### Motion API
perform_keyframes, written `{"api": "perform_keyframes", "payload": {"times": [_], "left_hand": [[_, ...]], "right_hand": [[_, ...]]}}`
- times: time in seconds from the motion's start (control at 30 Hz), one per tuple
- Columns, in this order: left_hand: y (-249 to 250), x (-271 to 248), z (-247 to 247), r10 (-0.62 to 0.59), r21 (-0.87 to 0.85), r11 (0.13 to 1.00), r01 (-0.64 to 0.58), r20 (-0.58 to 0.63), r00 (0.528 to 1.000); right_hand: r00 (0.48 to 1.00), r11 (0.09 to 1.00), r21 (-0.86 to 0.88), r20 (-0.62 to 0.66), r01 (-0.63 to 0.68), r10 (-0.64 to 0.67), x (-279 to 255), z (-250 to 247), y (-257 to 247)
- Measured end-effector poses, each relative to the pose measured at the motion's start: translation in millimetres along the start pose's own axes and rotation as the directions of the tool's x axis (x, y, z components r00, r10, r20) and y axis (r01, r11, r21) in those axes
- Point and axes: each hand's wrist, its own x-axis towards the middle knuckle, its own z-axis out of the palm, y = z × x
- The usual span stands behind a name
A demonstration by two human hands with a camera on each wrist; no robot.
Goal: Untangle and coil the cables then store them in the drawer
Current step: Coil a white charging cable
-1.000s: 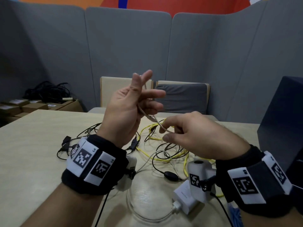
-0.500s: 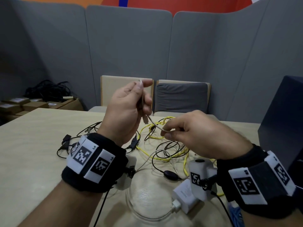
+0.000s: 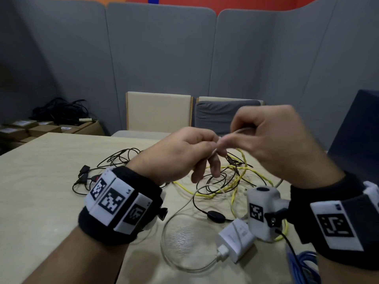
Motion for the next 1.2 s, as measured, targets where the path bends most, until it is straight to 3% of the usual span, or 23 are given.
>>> {"api": "perform_keyframes", "payload": {"times": [0.07,0.17,0.4,0.57,0.7,0.83,0.93,1.07,1.2], "left_hand": [[-1,-2,-2,0.014,-0.226,0.974,-0.001,0.053,0.998],[-5,-3,-5,0.086,-0.463,0.886,-0.026,0.111,0.99],[-7,-2,-4,0.191,-0.649,0.759,-0.054,0.143,0.971],[0,-4,-5,0.281,-0.831,0.553,-0.06,0.118,0.952],[9,-6,-8,0.365,-0.935,0.333,-0.124,0.007,0.931],[9,-3,-14,0.35,-0.957,0.2,-0.211,-0.132,0.927],[11,0,-11,0.223,-0.902,0.219,-0.373,-0.326,0.919],[11,6,-13,0.102,-0.754,0.312,-0.578,-0.578,0.809],[6,8,-22,0.019,-0.608,0.413,-0.678,-0.738,0.674]], "right_hand": [[0.993,0.996,0.083,-0.12,0.02,-0.01,0,-3,5],[0.984,0.989,0.141,-0.175,0.044,-0.019,0,0,10],[0.977,0.991,0.113,-0.209,0.074,-0.049,3,6,15],[0.973,0.992,0.117,-0.229,0.048,-0.02,4,15,15],[0.984,0.991,0.124,-0.163,-0.05,0.07,3,22,17],[0.99,0.989,0.073,0.059,-0.132,0.128,2,25,18],[0.967,0.989,0.041,0.218,-0.145,0.133,1,26,13],[0.89,0.988,-0.037,0.43,-0.149,0.15,-3,23,4],[0.882,0.996,0.025,0.466,-0.089,0.067,-5,19,-4]]}}
